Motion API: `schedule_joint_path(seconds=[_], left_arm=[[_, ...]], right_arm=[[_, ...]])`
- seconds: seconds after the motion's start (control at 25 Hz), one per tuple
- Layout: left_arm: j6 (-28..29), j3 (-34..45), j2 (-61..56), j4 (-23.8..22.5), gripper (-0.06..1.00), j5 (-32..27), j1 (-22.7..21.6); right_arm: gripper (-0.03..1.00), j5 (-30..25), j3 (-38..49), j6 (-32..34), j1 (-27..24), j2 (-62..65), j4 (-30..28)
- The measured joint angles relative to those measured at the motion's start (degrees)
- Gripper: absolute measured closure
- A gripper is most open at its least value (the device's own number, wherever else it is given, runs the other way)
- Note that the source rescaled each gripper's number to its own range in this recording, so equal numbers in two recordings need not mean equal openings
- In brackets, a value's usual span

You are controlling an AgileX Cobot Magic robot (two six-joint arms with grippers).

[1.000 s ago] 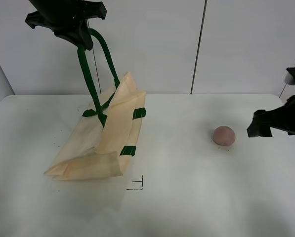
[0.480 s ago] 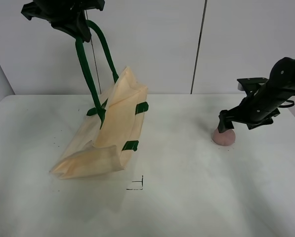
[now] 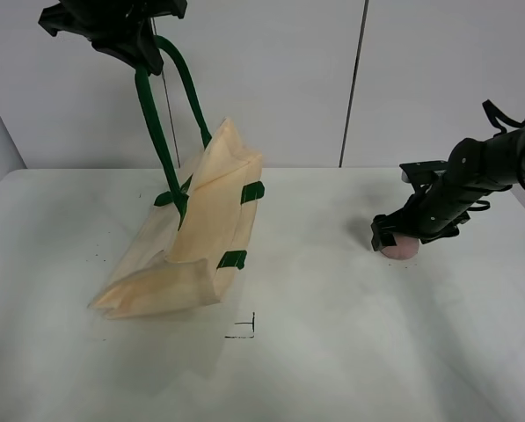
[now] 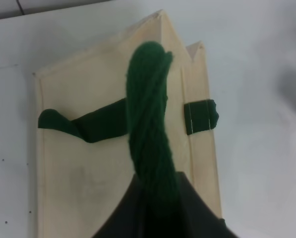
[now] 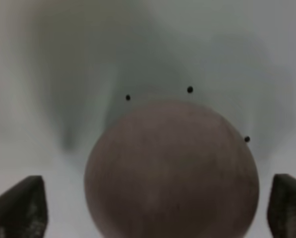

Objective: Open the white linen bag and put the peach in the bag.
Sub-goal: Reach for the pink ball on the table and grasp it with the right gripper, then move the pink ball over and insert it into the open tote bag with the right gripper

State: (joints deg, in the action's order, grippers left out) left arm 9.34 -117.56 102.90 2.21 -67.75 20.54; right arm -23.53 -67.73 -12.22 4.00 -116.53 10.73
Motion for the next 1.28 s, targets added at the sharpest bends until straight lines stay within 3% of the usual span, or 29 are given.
schedule_joint_path(seconds=[0.12,0.2,0.24,0.32,0.6,0.84,1.12,1.28], left_arm=[[-0.1,0.0,0.0,0.6,0.94,0.0,0.0],[-0.1,0.0,0.0,0.7,0.94,0.0,0.0],[-0.1,0.0,0.0,0.7,0.94,0.0,0.0],[-0.2,0.0,0.0,0.7,0.94,0.0,0.0],[-0.8,0.0,0.0,0.7,0.94,0.0,0.0],[-0.8,0.0,0.0,0.7,0.94,0.0,0.0],[-0.9,0.0,0.0,0.7,0.94,0.0,0.0],[-1.0,0.0,0.0,0.7,0.94,0.0,0.0]], right_arm=[[0.36,0.7,0.0,0.0,0.0,-0.8,0.0],[0.75,0.9,-0.1,0.0,0.0,-0.7,0.1],[0.87,0.9,-0.2,0.0,0.0,-0.5,0.2],[0.97,0.7,-0.3,0.0,0.0,0.2,0.9],[0.97,-5.4,-1.2,-4.7,1.2,9.9,9.4],[0.97,-16.5,-13.1,-11.2,8.6,14.0,19.8],[0.97,-17.5,-17.0,-14.3,19.7,11.6,26.5],[0.97,-15.6,-17.0,-15.0,23.4,6.4,27.9]])
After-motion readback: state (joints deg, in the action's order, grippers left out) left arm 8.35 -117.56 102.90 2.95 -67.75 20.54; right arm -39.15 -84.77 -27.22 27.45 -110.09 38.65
